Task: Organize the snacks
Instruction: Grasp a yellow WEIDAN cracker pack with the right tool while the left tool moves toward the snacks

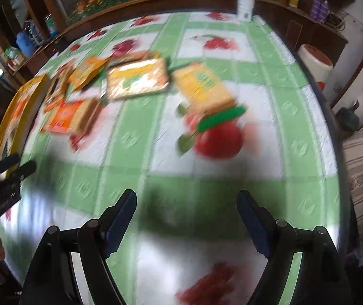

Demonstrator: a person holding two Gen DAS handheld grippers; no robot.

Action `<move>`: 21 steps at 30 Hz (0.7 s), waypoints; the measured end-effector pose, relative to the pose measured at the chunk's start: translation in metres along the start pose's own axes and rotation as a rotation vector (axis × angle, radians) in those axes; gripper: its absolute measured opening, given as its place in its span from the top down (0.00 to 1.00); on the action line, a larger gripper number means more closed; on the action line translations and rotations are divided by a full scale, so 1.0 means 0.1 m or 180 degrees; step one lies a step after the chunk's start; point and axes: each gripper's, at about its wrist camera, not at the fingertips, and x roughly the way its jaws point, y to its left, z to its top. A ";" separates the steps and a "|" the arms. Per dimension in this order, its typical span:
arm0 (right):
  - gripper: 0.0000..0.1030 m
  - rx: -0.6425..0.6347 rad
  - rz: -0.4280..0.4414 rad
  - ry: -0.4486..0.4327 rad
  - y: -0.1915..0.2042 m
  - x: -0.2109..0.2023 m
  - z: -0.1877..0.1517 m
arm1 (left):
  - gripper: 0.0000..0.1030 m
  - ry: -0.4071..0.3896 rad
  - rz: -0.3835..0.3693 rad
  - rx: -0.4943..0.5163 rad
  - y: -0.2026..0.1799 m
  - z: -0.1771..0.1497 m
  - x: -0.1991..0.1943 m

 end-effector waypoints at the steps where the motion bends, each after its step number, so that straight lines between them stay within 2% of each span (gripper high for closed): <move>1: 0.19 0.0008 -0.0028 -0.0060 -0.06 0.01 0.08 | 0.47 -0.0012 0.0028 0.0052 -0.01 0.04 0.02; 7: 0.15 0.0012 -0.0120 -0.0362 -0.25 0.07 0.51 | 0.47 -0.0040 -0.0018 0.0388 -0.05 0.32 0.13; 9: 0.15 -0.0031 -0.0157 -0.0371 -0.27 0.14 0.65 | 0.47 -0.0018 -0.0038 0.0477 -0.03 0.43 0.17; 13: 0.15 -0.0117 -0.0082 -0.0275 -0.22 0.31 0.86 | 0.47 0.0034 -0.0044 0.0457 0.07 0.61 0.24; 17: 0.15 -0.0286 -0.0082 -0.0171 -0.12 0.47 0.98 | 0.47 0.0095 -0.0187 0.0377 0.18 0.73 0.28; 19: 0.15 -0.0348 -0.0031 -0.0071 -0.07 0.56 1.00 | 0.47 0.0149 -0.0280 0.0433 0.18 0.77 0.31; 21: 0.15 -0.0384 -0.0131 -0.0060 -0.05 0.61 1.01 | 0.47 0.0170 -0.0299 0.0589 0.11 0.81 0.33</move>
